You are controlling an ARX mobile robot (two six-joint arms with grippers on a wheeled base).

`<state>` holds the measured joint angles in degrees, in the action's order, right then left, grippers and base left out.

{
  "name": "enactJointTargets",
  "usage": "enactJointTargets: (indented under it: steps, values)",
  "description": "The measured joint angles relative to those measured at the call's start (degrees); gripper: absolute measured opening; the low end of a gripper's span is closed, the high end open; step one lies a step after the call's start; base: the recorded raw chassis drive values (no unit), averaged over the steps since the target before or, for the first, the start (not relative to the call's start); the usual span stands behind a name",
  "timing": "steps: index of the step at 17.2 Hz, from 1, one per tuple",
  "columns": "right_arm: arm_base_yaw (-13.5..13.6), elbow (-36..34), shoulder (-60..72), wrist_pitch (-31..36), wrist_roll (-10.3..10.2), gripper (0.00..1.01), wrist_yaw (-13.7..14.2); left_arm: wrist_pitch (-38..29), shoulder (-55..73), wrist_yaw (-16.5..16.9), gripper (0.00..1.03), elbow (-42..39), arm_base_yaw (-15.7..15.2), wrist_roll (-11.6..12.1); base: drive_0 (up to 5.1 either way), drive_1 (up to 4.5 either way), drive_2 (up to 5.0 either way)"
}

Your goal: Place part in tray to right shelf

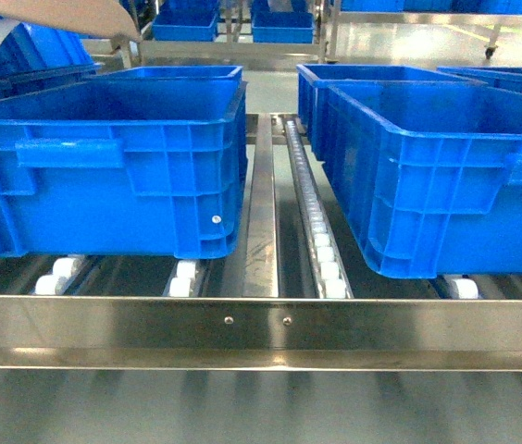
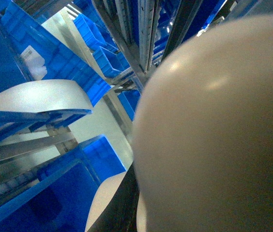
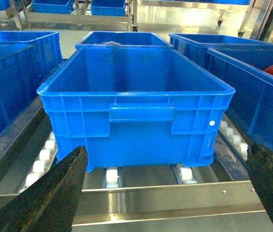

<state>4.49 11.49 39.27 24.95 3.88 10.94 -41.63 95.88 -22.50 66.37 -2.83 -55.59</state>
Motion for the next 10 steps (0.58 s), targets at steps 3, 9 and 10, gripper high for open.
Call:
enactJointTargets:
  steps: [3,9,10]
  values:
    - [0.0,0.0,0.0,0.0,0.0,0.98,0.0,11.8,-4.4,15.3,0.15,-3.1,-1.4,12.2,0.0,0.0,0.0]
    - [0.0,0.0,0.0,0.0,0.0,0.98,0.0,0.7,-19.2,25.8,0.15,-21.8,0.5,41.7,0.0,0.0,0.0]
    - [0.0,0.0,0.0,0.0,0.0,0.98,0.0,-0.8,-20.9,26.2,0.15,-24.8,0.9,44.3,0.0,0.0,0.0]
